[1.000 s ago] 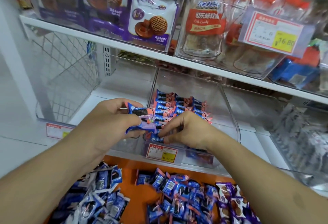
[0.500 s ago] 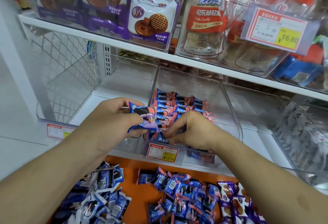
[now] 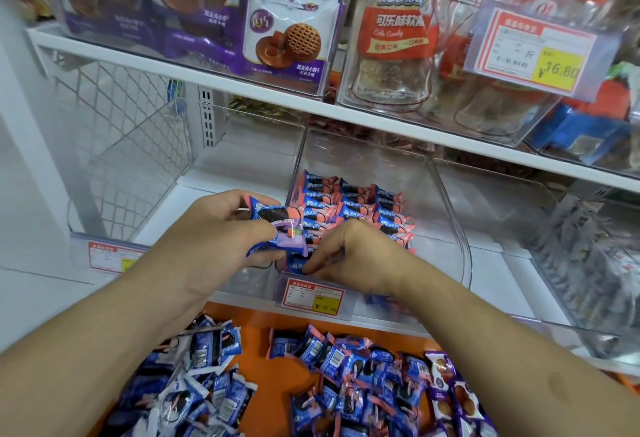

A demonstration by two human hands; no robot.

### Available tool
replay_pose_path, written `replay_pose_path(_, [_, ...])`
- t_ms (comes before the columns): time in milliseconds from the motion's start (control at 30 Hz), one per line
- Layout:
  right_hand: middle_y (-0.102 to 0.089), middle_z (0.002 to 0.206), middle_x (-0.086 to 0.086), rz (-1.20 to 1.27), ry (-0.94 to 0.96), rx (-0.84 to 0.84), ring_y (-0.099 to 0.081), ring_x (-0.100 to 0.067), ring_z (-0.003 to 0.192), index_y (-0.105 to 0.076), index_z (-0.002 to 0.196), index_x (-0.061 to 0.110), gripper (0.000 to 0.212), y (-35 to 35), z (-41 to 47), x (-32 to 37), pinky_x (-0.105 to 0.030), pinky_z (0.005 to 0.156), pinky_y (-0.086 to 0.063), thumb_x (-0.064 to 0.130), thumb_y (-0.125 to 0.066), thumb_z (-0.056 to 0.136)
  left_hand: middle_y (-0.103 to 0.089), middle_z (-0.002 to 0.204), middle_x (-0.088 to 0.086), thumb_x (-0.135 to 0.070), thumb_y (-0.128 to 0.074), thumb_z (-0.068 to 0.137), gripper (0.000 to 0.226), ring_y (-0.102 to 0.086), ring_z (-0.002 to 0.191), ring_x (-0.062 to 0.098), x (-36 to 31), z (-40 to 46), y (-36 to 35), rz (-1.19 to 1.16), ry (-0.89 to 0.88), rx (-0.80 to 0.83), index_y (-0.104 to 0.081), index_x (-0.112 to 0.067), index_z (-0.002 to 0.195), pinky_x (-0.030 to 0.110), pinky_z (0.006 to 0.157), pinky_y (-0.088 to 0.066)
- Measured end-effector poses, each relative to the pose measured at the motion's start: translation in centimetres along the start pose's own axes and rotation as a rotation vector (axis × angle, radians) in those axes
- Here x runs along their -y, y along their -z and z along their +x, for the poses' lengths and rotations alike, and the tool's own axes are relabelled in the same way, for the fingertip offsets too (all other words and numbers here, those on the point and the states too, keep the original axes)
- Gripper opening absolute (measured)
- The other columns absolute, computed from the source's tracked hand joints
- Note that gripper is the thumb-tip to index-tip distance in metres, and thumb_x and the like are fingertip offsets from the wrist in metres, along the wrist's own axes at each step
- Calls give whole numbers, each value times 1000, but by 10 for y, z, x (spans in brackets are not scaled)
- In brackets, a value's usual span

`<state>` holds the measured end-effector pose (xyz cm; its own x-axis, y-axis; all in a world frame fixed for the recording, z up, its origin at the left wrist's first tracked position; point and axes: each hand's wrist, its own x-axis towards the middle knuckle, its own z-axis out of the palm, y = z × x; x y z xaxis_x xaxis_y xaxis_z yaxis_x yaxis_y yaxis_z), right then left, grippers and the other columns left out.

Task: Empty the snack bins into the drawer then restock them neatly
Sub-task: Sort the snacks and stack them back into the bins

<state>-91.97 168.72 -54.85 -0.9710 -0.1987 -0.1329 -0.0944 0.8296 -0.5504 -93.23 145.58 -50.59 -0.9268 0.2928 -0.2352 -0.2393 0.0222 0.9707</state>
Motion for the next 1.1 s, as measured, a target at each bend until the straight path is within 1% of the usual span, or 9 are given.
replay_pose_path(200, [-75,96,9,90,-2,38,-70,-9,91,-84,105,29,20,7,-5,-6,-37,87,-59,15,-82,90,-78,97,16,10,-61,94,23,-79,89,28,-2,-2,0,-1,-4,3,-72,-6,107,36,76,-66])
replay_pose_path(333, [-77,100,10,257,-54,-145,-69,-3,86,-81,116,24,25,16,-26,-4,-18,78,-54,11,-76,94,-79,99,14,9,-61,95,25,-78,91,27,-4,-6,-2,-12,-15,38,-73,-6,109,36,77,-65])
replay_pose_path(467, [-74,107,-5,568,-24,-248,-68,-24,89,-70,131,24,37,27,-57,20,-31,90,-57,8,-70,98,-80,99,9,2,-64,97,23,-78,93,25,-6,-14,-14,11,-39,150,-70,-11,115,40,83,-64])
replay_pose_path(533, [-74,101,-9,622,-4,-281,-70,-30,86,-70,126,22,34,25,-69,31,-36,84,-59,8,-73,96,-80,101,9,3,-62,98,26,-78,95,26,-2,-19,-23,0,-36,217,-69,-12,119,41,86,-64])
replay_pose_path(667, [-73,89,-11,628,-32,-365,-74,-33,80,-72,109,17,23,25,-91,32,-39,74,-63,5,-78,91,-79,107,2,-1,-63,98,32,-76,102,19,3,-25,-35,53,-72,325,-70,-21,122,26,83,-61])
replay_pose_path(800, [-74,88,1,426,-60,-401,-73,-16,78,-76,102,29,24,23,-108,19,-41,78,-62,11,-83,88,-74,110,-20,-31,-80,89,30,-70,102,1,10,-26,-41,502,-261,288,-71,-47,112,31,94,-55])
replay_pose_path(933, [-70,115,26,-4,-53,-393,-60,6,112,-71,124,40,36,35,-121,1,-7,96,-42,28,-80,91,-71,101,-24,-38,-81,86,27,-68,92,0,13,-21,-54,725,-397,141,-68,-53,105,30,85,-56])
replay_pose_path(1000, [-62,130,22,-210,-50,-491,-50,2,126,-67,134,35,43,50,-125,-19,-1,105,-26,29,-78,92,-72,96,-22,-36,-82,86,28,-68,83,-1,12,-10,-62,746,-436,69,-68,-53,104,28,78,-57])
replay_pose_path(1100, [-60,139,9,-319,-91,-540,-46,-13,136,-65,138,25,50,62,-129,-50,-4,111,-17,26,-79,90,-70,95,-18,-28,-80,89,32,-68,67,5,13,18,-79,803,-474,27,-64,-50,108,31,64,-58])
